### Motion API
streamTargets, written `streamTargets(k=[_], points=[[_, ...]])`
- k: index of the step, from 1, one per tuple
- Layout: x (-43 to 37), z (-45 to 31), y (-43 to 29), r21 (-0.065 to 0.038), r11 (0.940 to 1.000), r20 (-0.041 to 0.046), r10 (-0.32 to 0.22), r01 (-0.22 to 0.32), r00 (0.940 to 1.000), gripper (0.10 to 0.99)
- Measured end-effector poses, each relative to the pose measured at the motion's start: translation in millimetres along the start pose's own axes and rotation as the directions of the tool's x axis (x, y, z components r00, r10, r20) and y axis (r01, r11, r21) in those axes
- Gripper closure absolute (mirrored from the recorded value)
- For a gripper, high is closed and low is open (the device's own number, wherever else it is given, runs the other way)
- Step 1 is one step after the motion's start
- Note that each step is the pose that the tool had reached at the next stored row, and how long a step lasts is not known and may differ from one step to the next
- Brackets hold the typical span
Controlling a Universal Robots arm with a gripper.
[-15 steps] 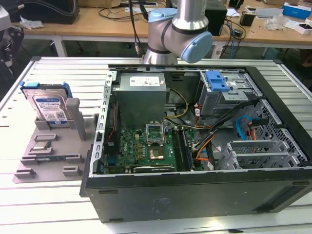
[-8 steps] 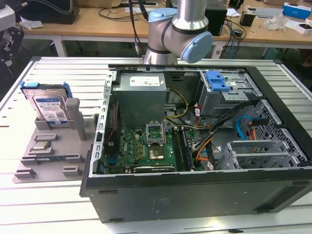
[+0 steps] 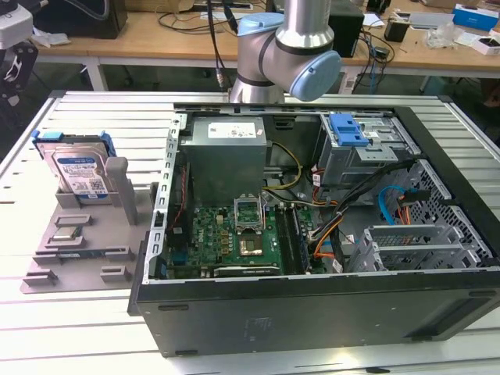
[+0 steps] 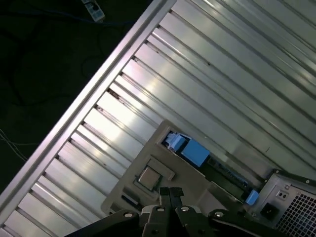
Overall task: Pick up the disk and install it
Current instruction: 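Pick up the disk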
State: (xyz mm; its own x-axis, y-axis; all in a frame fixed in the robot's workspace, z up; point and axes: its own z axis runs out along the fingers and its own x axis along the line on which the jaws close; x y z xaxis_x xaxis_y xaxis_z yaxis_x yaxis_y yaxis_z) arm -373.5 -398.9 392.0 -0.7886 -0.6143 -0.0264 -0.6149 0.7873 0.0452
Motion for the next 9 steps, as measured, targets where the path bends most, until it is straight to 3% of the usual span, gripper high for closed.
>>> streamTargets(k=[9], points=[[0.0, 0.0, 0.0, -0.004, 0.9918, -0.0055, -0.128, 0.128, 0.9918, 0.98]])
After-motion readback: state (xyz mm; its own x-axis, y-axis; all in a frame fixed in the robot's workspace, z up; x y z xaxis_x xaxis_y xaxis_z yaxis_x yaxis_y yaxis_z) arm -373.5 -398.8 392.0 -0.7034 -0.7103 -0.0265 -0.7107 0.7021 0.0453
